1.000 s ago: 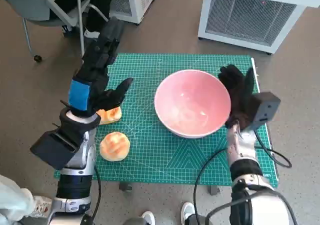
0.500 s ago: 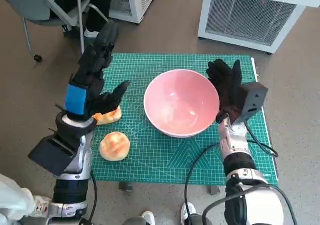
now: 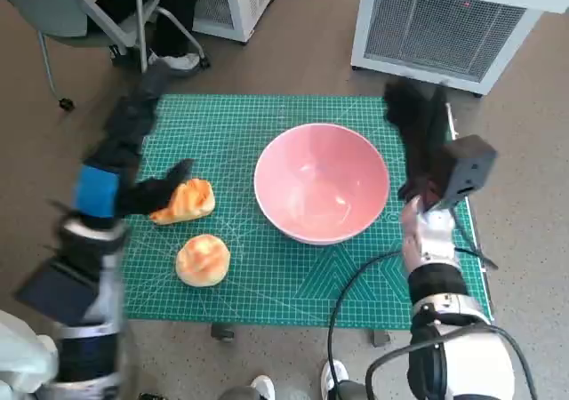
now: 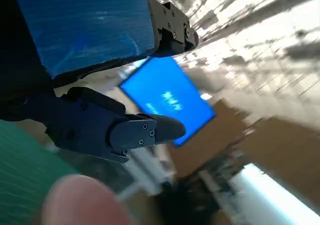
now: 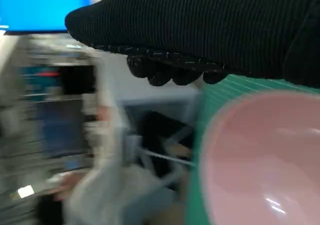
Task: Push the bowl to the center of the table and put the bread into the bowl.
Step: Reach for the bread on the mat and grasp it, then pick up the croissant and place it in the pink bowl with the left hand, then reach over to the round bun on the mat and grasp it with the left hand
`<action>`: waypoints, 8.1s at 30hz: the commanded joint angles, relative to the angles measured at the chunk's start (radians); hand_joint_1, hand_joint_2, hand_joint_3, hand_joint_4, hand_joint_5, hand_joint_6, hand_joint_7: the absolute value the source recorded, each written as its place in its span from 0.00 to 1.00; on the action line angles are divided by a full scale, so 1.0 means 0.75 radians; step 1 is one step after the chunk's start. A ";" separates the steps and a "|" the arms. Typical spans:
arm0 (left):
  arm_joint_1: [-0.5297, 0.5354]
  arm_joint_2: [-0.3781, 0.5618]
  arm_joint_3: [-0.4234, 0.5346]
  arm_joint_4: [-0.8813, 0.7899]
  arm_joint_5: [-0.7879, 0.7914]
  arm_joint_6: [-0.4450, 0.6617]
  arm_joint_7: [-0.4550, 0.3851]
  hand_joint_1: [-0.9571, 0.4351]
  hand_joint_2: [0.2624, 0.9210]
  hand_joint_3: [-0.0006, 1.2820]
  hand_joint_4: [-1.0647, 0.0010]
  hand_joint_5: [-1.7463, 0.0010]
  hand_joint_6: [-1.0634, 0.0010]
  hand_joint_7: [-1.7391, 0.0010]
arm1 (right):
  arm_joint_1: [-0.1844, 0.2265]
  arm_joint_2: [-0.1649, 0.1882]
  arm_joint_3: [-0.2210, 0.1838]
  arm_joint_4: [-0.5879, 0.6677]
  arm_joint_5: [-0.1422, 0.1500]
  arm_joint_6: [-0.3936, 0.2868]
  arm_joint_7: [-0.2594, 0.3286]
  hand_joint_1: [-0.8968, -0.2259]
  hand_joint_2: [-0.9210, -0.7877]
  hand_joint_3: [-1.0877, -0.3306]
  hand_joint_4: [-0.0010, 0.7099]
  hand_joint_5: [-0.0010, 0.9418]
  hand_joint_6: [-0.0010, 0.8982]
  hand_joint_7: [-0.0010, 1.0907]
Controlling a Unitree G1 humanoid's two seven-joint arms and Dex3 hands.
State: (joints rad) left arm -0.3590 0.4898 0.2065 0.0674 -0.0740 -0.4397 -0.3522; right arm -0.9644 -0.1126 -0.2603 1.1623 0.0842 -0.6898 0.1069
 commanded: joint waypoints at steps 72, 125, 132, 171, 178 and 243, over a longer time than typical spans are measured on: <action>-0.398 0.109 -0.722 0.732 0.791 0.761 -0.030 0.64 0.99 0.07 0.39 0.53 0.47 0.38 | 0.275 -0.058 0.210 -0.770 0.103 -0.316 0.343 0.49 0.00 0.31 0.38 0.02 0.00 0.59; -0.638 -0.162 -0.704 0.172 0.714 0.536 0.003 0.69 1.00 0.08 0.39 0.34 0.44 0.27 | 0.306 -0.048 0.213 -0.846 0.116 -0.273 0.332 0.48 0.00 0.32 0.37 0.01 0.00 0.58; -0.669 -0.218 -0.765 0.262 0.778 0.535 0.008 0.69 1.00 0.11 0.43 0.32 0.50 0.24 | 0.320 -0.046 0.215 -0.881 0.124 -0.258 0.334 0.48 0.00 0.31 0.37 0.01 0.00 0.57; -0.182 0.115 -0.396 -0.370 0.479 0.406 -0.290 0.39 1.00 0.05 0.82 0.97 0.70 0.96 | 0.392 -0.036 0.242 -1.032 0.167 -0.162 0.341 0.51 0.00 0.32 0.35 0.02 0.00 0.56; 0.055 0.223 -0.260 -0.512 0.434 0.385 -0.303 0.38 1.00 0.07 0.78 0.97 0.67 0.95 | 0.381 -0.035 0.241 -1.013 0.175 -0.163 0.348 0.51 0.00 0.31 0.35 0.02 0.00 0.56; 0.200 0.293 -0.432 -0.096 0.573 0.460 -0.209 0.69 0.99 0.13 0.46 0.24 0.49 0.29 | 0.342 -0.061 0.236 -0.916 0.149 -0.227 0.358 0.48 0.00 0.35 0.35 0.04 0.00 0.55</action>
State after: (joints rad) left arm -0.1982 0.6860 -0.1571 0.0517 0.3818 -0.0928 -0.5014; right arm -0.7170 -0.1550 -0.0828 0.4689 0.1970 -0.8611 0.3727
